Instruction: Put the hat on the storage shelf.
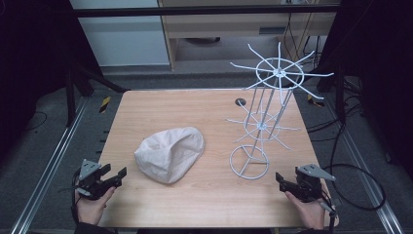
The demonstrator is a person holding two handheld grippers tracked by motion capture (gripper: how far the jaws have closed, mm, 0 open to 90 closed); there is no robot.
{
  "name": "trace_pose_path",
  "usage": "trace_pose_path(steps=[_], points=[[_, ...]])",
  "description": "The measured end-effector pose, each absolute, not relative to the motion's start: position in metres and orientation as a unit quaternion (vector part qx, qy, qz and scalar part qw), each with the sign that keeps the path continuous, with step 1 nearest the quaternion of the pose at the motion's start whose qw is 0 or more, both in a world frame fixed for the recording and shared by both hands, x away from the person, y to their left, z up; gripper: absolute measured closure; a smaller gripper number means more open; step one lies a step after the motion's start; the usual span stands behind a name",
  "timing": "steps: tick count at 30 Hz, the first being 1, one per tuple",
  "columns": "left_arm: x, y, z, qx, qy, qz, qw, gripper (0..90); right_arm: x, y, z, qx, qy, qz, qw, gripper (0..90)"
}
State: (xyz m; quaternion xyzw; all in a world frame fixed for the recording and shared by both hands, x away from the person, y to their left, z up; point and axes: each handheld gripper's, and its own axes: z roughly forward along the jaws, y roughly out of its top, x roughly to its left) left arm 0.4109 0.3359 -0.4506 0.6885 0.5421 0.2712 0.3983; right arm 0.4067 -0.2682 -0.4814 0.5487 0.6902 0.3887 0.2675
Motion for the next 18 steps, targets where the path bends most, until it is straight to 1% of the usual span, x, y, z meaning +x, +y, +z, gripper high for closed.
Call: trace_pose_path(steps=[6, 9, 10, 12, 18], points=[[0.403, 0.318, -0.443, 0.709, 0.515, 0.256, 0.408, 54.4, 0.405, -0.268, -0.48, 0.544, 0.695, 0.39, 0.263, 27.1], [0.4, 0.312, -0.441, 0.715, 0.51, 0.246, 0.41, 61.5, 0.405, -0.267, -0.481, 0.545, 0.697, 0.387, 0.262, 28.0], [0.399, 0.308, -0.44, 0.719, 0.504, 0.242, 0.412, 61.5, 0.405, -0.267, -0.481, 0.545, 0.697, 0.386, 0.261, 28.6], [0.396, 0.302, -0.438, 0.724, 0.496, 0.237, 0.416, 68.7, 0.405, -0.268, -0.48, 0.543, 0.698, 0.386, 0.261, 31.0], [0.392, 0.288, -0.437, 0.743, 0.474, 0.217, 0.42, 79.5, 0.405, -0.268, -0.481, 0.542, 0.702, 0.384, 0.255, 33.4]])
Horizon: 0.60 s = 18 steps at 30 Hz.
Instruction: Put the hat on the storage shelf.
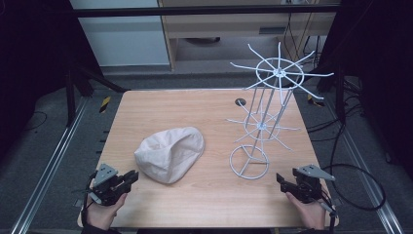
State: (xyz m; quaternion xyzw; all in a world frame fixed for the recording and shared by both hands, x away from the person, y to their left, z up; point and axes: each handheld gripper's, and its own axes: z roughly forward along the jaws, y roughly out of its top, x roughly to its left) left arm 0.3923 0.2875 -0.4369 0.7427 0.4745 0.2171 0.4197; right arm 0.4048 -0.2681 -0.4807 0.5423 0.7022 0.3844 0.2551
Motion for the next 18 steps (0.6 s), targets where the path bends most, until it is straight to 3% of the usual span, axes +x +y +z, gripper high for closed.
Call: trace_pose_path(steps=[9, 18], points=[[0.39, 0.266, -0.439, 0.767, 0.445, 0.194, 0.42, 88.1, 0.405, -0.267, -0.481, 0.546, 0.702, 0.384, 0.248, 34.6], [0.391, 0.24, -0.442, 0.788, 0.416, 0.174, 0.418, 89.9, 0.406, -0.267, -0.482, 0.543, 0.705, 0.383, 0.249, 34.8]])
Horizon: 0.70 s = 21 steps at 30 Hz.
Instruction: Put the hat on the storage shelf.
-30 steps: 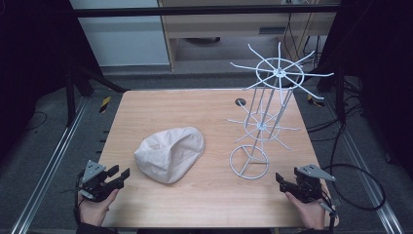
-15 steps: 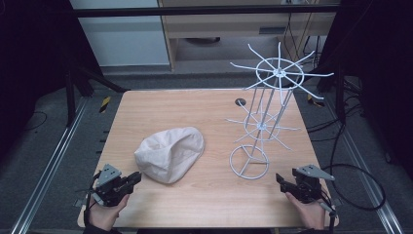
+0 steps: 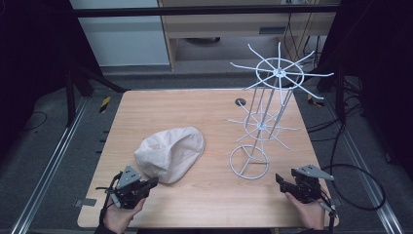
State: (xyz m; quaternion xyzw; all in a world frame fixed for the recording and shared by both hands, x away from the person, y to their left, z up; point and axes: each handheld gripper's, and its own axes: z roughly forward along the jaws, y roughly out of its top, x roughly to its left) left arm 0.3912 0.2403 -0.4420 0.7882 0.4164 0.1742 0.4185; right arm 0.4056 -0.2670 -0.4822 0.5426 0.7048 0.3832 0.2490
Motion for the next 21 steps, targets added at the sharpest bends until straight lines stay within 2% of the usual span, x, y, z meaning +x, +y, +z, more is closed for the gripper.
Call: trace_pose_path(steps=[5, 12, 21], points=[[0.393, 0.22, -0.444, 0.797, 0.401, 0.163, 0.421, 89.9, 0.406, -0.268, -0.483, 0.543, 0.705, 0.382, 0.248, 34.8], [0.402, 0.191, -0.454, 0.814, 0.391, 0.176, 0.392, 89.7, 0.407, -0.269, -0.483, 0.543, 0.705, 0.381, 0.249, 34.4], [0.421, 0.187, -0.46, 0.812, 0.407, 0.172, 0.382, 89.8, 0.408, -0.268, -0.485, 0.545, 0.707, 0.377, 0.246, 34.1]])
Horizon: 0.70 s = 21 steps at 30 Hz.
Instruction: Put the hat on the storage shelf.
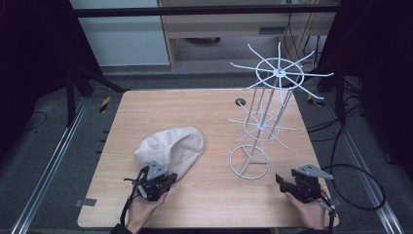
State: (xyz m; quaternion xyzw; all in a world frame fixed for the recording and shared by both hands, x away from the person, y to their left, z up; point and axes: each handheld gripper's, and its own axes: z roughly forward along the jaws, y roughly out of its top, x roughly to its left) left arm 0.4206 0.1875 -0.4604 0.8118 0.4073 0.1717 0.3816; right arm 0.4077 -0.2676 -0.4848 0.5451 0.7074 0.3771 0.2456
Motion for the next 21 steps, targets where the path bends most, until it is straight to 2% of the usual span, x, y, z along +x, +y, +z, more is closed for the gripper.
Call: trace_pose_path(steps=[12, 21], points=[[0.426, 0.2, -0.464, 0.811, 0.423, 0.172, 0.365, 89.8, 0.408, -0.269, -0.485, 0.543, 0.709, 0.374, 0.25, 33.9], [0.424, 0.23, -0.461, 0.793, 0.455, 0.181, 0.363, 89.8, 0.407, -0.27, -0.486, 0.546, 0.708, 0.374, 0.248, 33.5]])
